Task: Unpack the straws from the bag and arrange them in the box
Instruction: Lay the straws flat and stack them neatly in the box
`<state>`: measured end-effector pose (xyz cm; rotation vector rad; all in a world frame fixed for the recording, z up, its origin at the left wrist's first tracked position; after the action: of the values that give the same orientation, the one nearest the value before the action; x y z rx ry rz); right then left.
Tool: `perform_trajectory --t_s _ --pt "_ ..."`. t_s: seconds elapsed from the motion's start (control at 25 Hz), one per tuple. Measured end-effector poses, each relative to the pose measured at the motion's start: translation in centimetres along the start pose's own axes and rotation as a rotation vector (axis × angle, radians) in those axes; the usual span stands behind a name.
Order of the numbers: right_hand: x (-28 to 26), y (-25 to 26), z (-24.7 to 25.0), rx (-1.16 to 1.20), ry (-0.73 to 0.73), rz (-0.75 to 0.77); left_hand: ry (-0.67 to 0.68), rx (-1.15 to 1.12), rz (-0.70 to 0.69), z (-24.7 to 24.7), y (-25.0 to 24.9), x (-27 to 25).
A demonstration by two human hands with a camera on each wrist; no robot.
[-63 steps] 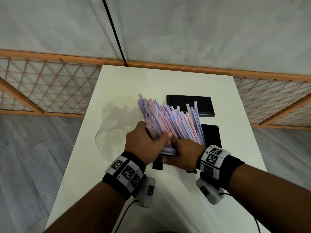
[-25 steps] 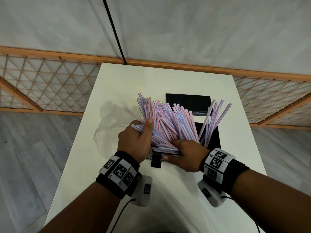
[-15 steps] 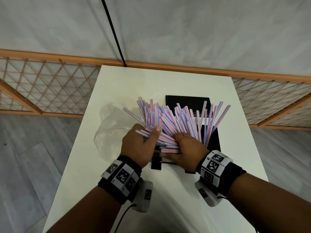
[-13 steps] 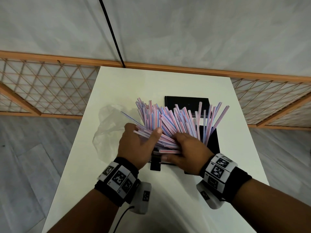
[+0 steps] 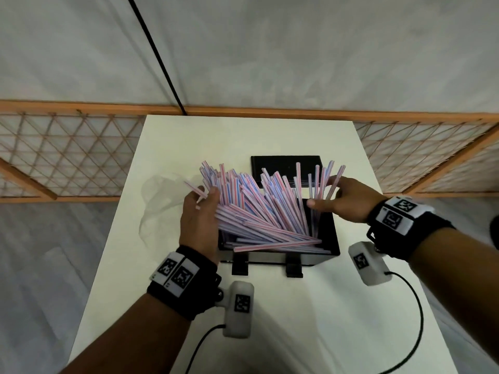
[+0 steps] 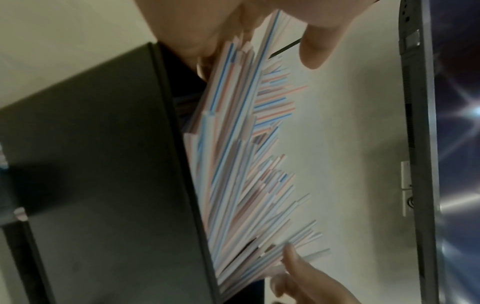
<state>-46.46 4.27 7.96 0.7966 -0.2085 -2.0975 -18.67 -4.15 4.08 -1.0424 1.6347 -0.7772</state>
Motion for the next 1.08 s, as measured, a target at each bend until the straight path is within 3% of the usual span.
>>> perform_trajectory --t_s 0.16,0.44,0.56,0.64,0.72,0.88,0.96,1.08 --pt "0.2 3.3 -1.9 -0.093 -0.025 0.214 0.028 -0.028 -0.015 -0.5 -0.3 -0.3" --pt "-1.4 7.3 -4.2 -0.096 -0.181 0.468 0.098 0.179 -0.1 -0.7 -0.2 -1.1" --pt "-2.7 8.3 -4.1 -0.106 -0.131 0.459 0.135 0.358 -0.153 0.1 0.5 -0.9" --pt "-3.8 7.3 -3.5 -0.069 -0.174 0.418 0.176 0.467 -0.168 0.6 0.7 -0.7" --pt "-4.8 5.6 -3.9 -0.104 -0.143 0.412 0.203 0.468 -0.127 1.0 0.7 -0.7" --pt "-5.6 4.3 -8.6 -0.249 0.069 0.527 0.219 0.448 -0.013 1.0 0.9 -0.9" --pt "-4.6 4.3 -9.7 -0.227 0.034 0.48 0.215 0.413 0.0 0.9 1.0 -0.9" --pt "-3.7 3.9 -10.0 -0.32 -0.031 0.387 0.087 0.367 -0.057 1.2 0.5 -0.8"
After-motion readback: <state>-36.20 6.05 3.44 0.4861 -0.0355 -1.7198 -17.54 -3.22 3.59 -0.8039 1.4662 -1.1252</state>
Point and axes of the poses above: each hand's wrist, its own x-axis towards the middle knuckle, its own z-axis out of the back of the hand, y = z × x, the point moved 3 cm from there along x, towards the middle knuckle, and after that the axes turned 1 degree about -z, right-handed, at the moved point
